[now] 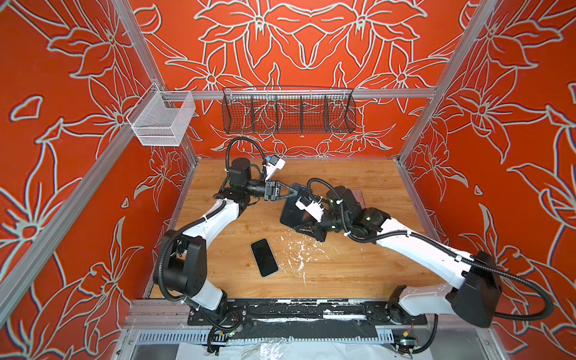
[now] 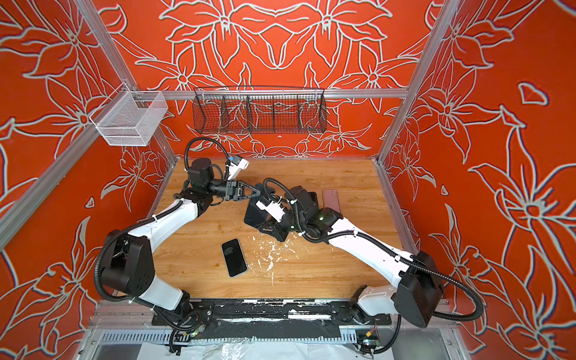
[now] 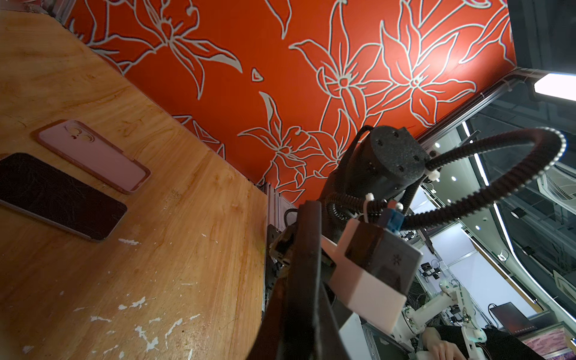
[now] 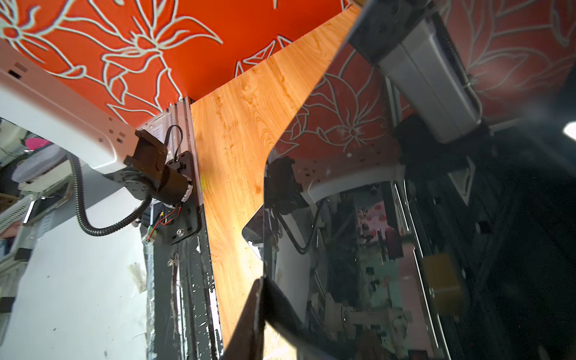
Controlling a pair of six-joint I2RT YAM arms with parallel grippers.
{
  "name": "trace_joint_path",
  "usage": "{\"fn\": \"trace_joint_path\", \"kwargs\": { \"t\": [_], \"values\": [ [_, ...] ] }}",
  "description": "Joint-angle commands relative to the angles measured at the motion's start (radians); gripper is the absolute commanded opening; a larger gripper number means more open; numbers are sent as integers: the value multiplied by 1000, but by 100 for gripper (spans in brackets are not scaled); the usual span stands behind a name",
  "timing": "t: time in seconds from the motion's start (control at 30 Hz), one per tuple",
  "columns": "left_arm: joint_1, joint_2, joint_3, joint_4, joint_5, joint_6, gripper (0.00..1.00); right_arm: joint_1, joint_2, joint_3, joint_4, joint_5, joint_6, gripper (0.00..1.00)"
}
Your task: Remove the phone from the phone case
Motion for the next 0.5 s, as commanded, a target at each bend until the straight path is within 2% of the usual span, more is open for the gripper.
{"fn": "trace_joint_path", "kwargs": {
  "t": [0.0,0.23,0.47],
  "values": [
    [-10,30,36,-78,-212,-126,0,86,0,-5,17,63,-199,17],
    [-27,28,48,-81,-219,-132,0,107,8,-10,27,153,-234,19],
    [-38,29,63,-82,-217,-140,0,107,13,-18,35,171,-237,23]
  ]
}}
